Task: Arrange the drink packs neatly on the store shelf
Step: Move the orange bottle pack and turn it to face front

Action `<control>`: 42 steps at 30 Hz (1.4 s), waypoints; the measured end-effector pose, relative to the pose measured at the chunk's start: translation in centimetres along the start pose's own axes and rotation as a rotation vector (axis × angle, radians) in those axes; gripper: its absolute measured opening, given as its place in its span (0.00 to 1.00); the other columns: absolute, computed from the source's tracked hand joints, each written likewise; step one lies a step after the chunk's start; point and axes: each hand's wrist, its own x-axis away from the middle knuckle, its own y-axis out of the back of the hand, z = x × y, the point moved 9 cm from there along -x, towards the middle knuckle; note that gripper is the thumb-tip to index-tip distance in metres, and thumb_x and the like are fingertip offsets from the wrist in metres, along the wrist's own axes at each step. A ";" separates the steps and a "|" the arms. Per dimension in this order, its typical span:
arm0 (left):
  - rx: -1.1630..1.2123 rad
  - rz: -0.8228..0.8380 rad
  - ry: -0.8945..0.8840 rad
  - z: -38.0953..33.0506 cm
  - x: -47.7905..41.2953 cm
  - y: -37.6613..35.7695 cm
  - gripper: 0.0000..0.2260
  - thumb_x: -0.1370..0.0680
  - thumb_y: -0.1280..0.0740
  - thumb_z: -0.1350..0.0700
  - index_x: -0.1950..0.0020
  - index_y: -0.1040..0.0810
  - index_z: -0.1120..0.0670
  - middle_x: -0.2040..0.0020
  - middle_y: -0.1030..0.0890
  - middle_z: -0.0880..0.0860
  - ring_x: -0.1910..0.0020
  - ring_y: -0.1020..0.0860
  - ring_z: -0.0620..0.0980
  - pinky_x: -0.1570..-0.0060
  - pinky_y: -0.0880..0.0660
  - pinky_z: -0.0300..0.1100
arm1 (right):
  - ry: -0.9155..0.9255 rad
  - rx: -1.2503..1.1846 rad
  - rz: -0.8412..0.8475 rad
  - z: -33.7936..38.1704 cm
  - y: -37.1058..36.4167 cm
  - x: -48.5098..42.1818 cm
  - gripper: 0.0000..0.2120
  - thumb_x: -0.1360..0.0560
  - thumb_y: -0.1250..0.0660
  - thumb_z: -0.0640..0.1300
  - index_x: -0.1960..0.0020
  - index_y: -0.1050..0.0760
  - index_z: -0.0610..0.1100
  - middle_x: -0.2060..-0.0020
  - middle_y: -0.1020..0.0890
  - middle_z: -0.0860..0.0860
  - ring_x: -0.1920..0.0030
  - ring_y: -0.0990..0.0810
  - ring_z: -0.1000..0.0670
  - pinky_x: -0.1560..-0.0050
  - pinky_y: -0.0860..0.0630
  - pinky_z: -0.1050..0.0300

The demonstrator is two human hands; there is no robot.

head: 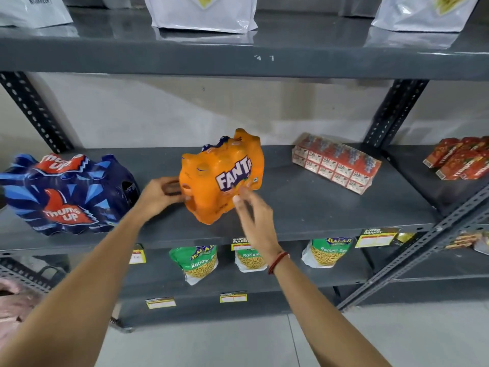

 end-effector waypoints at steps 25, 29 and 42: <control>0.146 -0.193 -0.013 0.5 4.9 -3.0 0.28 0.25 0.32 0.48 0.30 0.34 0.56 0.35 0.23 0.54 0.41 0.23 0.49 0.43 0.26 0.41 | -0.298 -0.026 -0.113 -5.7 2.8 -3.6 0.28 0.27 0.32 0.54 0.32 0.36 0.44 0.37 0.24 0.44 0.40 0.22 0.44 0.43 0.22 0.49; 0.111 -0.225 -0.014 0.7 6.0 -2.9 0.26 0.25 0.31 0.49 0.30 0.34 0.56 0.36 0.23 0.56 0.45 0.24 0.46 0.48 0.27 0.37 | -0.283 0.006 -0.124 -4.9 3.0 -2.2 0.28 0.27 0.32 0.54 0.32 0.35 0.43 0.37 0.24 0.44 0.40 0.22 0.45 0.42 0.22 0.49; 0.101 -0.216 -0.018 0.8 7.9 -2.8 0.28 0.26 0.31 0.51 0.29 0.35 0.58 0.34 0.24 0.57 0.37 0.24 0.54 0.43 0.26 0.44 | -0.300 0.038 -0.108 -4.0 3.0 -0.6 0.30 0.27 0.33 0.54 0.30 0.38 0.44 0.34 0.26 0.43 0.36 0.25 0.43 0.38 0.25 0.44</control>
